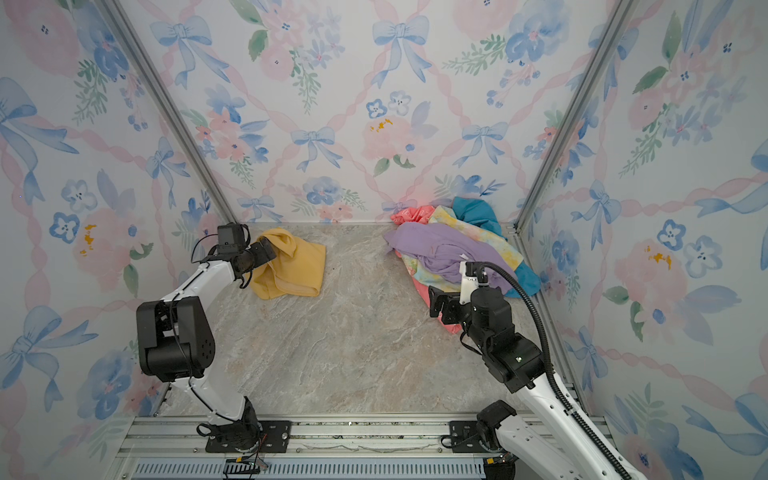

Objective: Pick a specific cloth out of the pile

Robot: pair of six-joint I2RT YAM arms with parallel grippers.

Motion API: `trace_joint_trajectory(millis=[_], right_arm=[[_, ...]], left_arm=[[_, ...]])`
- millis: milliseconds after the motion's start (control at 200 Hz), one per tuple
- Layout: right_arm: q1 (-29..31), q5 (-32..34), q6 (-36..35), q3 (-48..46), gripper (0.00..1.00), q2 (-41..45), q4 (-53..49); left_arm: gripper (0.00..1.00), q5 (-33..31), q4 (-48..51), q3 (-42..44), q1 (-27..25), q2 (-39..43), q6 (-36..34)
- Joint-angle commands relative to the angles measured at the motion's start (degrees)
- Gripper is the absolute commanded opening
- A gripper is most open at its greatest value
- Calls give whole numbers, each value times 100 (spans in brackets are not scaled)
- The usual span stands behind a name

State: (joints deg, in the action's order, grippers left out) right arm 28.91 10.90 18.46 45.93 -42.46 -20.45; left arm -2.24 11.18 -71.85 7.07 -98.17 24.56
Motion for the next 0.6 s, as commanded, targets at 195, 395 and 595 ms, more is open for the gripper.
trace_joint_trajectory(millis=[195, 395, 595], right_arm=[[-34, 479, -341, -141, 97, 333, -170], [-98, 1255, -711, -613, 97, 434, 671], [-543, 1512, -1120, -1620, 97, 515, 2172]], left_arm=[[98, -172, -901, 1373, -549, 2012, -583], [98, 174, -3656, 3818, -609, 3956, -469], [98, -66, -4371, 4802, -624, 4286, -631]])
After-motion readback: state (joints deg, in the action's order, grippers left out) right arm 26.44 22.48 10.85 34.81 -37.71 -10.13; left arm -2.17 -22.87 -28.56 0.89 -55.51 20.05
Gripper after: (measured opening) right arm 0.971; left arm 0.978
